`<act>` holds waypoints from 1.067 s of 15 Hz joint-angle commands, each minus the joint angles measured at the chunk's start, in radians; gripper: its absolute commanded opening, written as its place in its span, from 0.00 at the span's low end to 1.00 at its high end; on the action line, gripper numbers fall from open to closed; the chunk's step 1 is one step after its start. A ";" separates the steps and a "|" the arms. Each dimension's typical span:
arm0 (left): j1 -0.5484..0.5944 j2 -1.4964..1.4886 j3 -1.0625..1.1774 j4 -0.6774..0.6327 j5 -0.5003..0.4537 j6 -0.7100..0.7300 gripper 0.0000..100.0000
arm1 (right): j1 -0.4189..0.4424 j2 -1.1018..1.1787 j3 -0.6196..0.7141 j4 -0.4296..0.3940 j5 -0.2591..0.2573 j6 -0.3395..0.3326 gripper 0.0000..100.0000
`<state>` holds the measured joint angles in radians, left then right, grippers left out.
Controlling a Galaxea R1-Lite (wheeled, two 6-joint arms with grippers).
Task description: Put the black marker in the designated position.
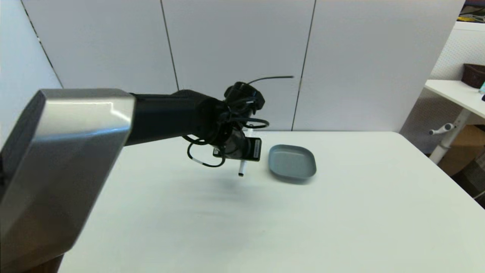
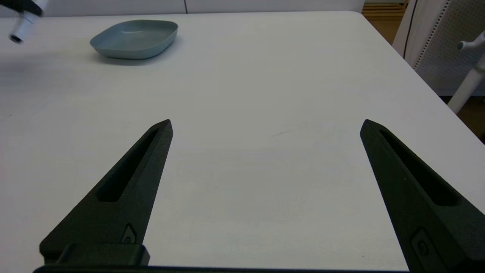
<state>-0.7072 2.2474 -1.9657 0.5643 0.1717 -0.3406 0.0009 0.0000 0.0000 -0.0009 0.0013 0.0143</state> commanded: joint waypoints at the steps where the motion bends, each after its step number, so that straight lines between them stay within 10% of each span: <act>1: 0.029 0.087 -0.005 0.003 0.002 0.003 0.00 | 0.001 0.002 0.000 -0.001 0.000 0.000 1.00; 7: 0.038 0.093 -0.005 0.008 -0.006 0.002 0.00 | 0.001 0.000 0.000 0.001 0.000 0.000 1.00; 8: 0.038 0.092 -0.005 0.008 -0.008 0.003 1.00 | 0.001 0.002 0.000 -0.001 0.000 0.000 1.00; 16: 0.038 -0.184 -0.005 0.062 0.000 0.035 1.00 | 0.001 0.002 0.000 -0.001 0.000 0.000 1.00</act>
<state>-0.6706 2.2630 -1.9711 0.5845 0.1657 -0.3068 0.0013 0.0000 0.0000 -0.0009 0.0013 0.0138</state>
